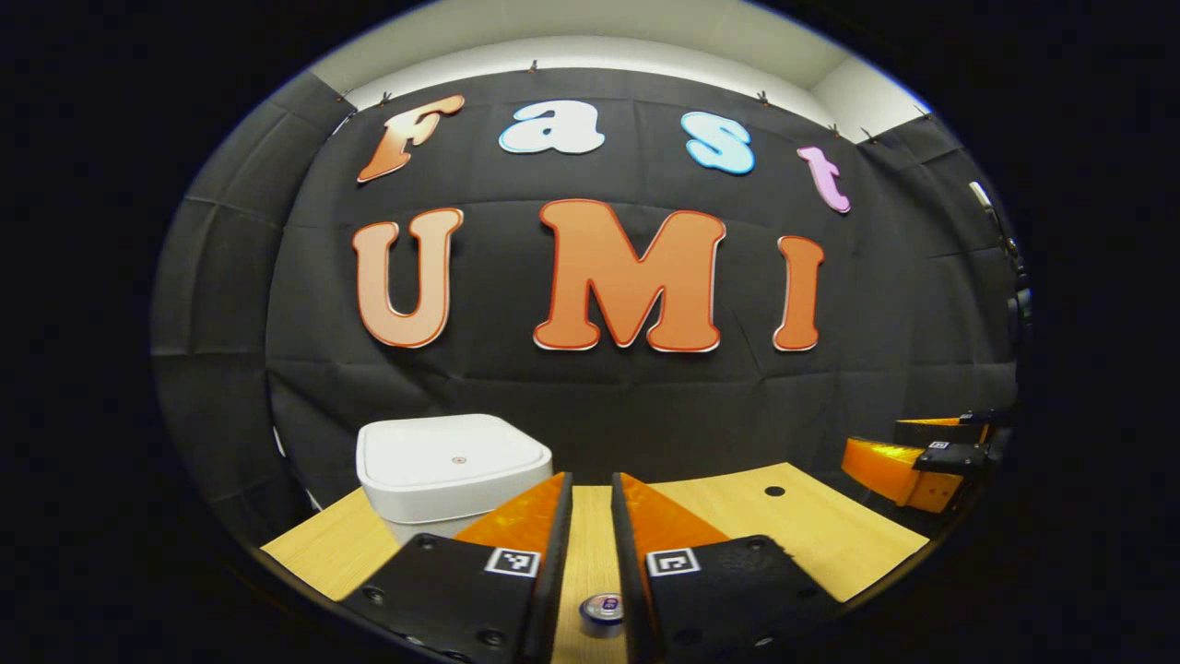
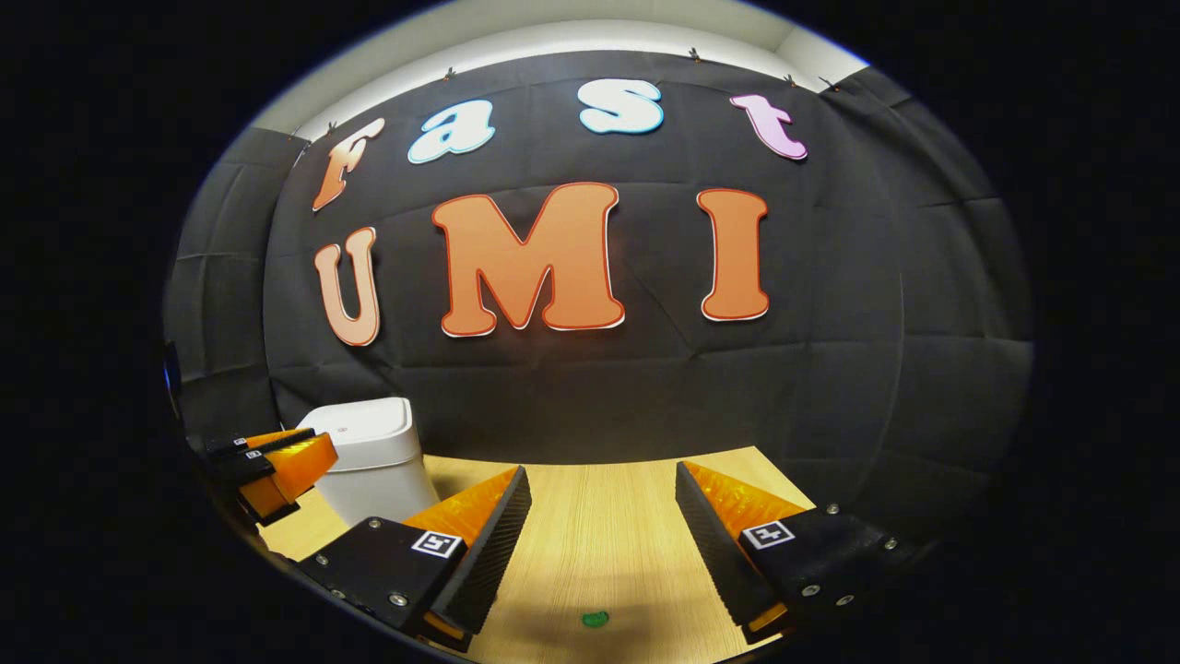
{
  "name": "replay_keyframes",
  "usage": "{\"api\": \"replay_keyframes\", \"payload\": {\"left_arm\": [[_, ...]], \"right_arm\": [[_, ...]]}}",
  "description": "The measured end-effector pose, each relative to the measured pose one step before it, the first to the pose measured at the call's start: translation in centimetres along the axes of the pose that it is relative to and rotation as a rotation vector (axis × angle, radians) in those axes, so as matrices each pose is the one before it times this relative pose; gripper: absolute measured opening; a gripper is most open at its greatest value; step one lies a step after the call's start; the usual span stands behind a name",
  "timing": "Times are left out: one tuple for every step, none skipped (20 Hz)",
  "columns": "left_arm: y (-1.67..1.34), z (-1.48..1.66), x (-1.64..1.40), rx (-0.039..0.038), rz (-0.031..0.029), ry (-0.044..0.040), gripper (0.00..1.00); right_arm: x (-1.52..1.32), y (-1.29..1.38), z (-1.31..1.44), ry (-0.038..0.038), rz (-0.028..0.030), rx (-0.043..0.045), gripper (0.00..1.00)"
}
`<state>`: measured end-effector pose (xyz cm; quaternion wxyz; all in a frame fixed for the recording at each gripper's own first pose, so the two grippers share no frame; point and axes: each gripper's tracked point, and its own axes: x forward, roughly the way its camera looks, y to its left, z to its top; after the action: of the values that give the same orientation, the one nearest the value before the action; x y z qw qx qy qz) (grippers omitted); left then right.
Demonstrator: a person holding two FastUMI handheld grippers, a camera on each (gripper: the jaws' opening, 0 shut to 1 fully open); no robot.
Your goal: Press the lid of the desktop garbage bin to open it, pick up the crumpled paper on the desktop and throw it into the bin, then pick up the pop can on the desktop and drop it into the bin, and finally close the garbage bin lid.
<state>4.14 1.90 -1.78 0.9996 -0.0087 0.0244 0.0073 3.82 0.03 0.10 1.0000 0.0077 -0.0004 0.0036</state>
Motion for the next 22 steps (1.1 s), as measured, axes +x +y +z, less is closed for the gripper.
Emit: {"api": "replay_keyframes", "payload": {"left_arm": [[1.252, -0.444, 0.416, -0.00551, 0.05051, 0.01664, 0.1], [0.795, -0.411, 0.7, -0.00753, 0.03189, 0.01782, 0.0], [0.471, -0.317, 0.289, -0.00484, -0.00044, 0.0177, 0.0], [0.534, -0.223, 0.906, -0.00288, 0.00313, 0.01438, 0.0], [0.587, -0.11, 0.794, -0.00151, 0.00727, 0.00726, 0.0], [1.116, 0.334, 0.883, 0.00758, 0.03025, 0.00482, 0.0], [1.534, 0.459, 0.941, 0.0055, 0.03697, 0.00033, 0.0], [1.205, 0.667, 1.184, 0.00102, 0.02415, -0.00158, 0.0], [0.895, 0.442, 1.144, -0.00066, 0.01593, -0.00619, 0.0], [0.987, 0.354, 1.21, 0.00926, 0.02159, 0.00973, 0.0], [0.934, -0.258, 1.31, 0.00491, 0.01704, 0.01794, 0.0], [0.618, -0.295, 1.052, -0.0006, 0.01137, 0.02558, 0.0], [0.612, -0.539, 0.768, -0.00917, 0.00922, 0.03096, 0.0], [0.41, -0.555, 0.515, -0.01451, 0.00521, 0.02448, 0.0], [0.3, -0.497, 0.371, -0.0097, 0.00593, 0.02204, 0.0], [-0.143, -0.383, 0.163, 0.00139, -0.00071, 0.01665, 0.0], [-0.068, 0.347, 0.237, 0.01555, 0.00019, -0.01568, 0.0], [-0.039, -0.188, -0.155, 0.01422, 0.00305, 0.01542, 0.0], [0.06, 0.072, -0.045, -0.00406, 0.00781, 0.00301, 0.0], [-0.027, -0.002, 0.397, -0.00865, -0.00267, 0.00103, 0.0], [-0.032, -0.396, -0.185, -0.01487, -0.01015, 0.0143, 0.0], [-0.015, -0.21, 0.121, -0.02676, -0.01297, 0.00049, 0.0]], "right_arm": [[0.269, -0.016, -0.084, 0.0026, 0.00275, -0.00037, 0.94], [0.26, 0.038, -0.043, 0.0031, 0.00289, 0.00033, 0.94], [0.366, 0.081, -0.002, 0.00204, 0.00198, 0.00087, 0.94], [0.366, 0.058, -0.035, 0.00305, 0.00351, 0.00112, 0.94], [0.364, -0.031, 0.063, 0.00264, 0.00175, -0.00019, 0.94], [0.252, -0.03, -0.007, 0.00291, 0.00102, -0.00092, 0.94], [0.263, -0.084, 0.103, -0.0008, 0.00028, 0.00046, 0.94], [0.22, -0.034, 0.131, -0.00154, -0.00061, 0.00171, 0.95], [0.137, -0.073, 0.083, -0.0015, -0.00006, 0.00033, 0.94], [0.216, -0.071, -0.093, 0.00078, -0.0015, -0.0004, 0.94], [0.182, -0.098, -0.046, 0.00308, -0.00054, -0.00023, 0.94], [0.089, -0.043, -0.098, 0.0042, -0.00053, 0.00012, 0.94], [0.099, -0.061, 0.012, 0.00178, -0.00095, 0.00126, 0.94], [0.057, -0.186, 0.003, -0.00009, -0.00237, 0.00097, 0.94], [0.001, -0.307, 0.101, -0.00245, -0.00658, 0.00045, 0.94], [0.001, -0.377, 0.227, -0.00854, -0.01228, -0.00124, 0.95], [0.098, -0.229, 0.288, -0.00792, -0.00679, 0.00116, 0.95], [0.104, -0.111, 0.232, -0.00507, -0.00036, 0.00529, 0.95], [0.114, -0.053, -0.006, 0.00011, -0.00151, 0.00623, 0.94], [0.147, -0.051, -0.208, 0.00542, -0.00119, 0.00428, 0.94], [0.226, -0.045, -0.283, 0.00856, -0.0021, 0.00162, 0.95], [0.052, 0.029, -0.243, 0.00526, 0.00142, -0.00117, 0.94]]}}
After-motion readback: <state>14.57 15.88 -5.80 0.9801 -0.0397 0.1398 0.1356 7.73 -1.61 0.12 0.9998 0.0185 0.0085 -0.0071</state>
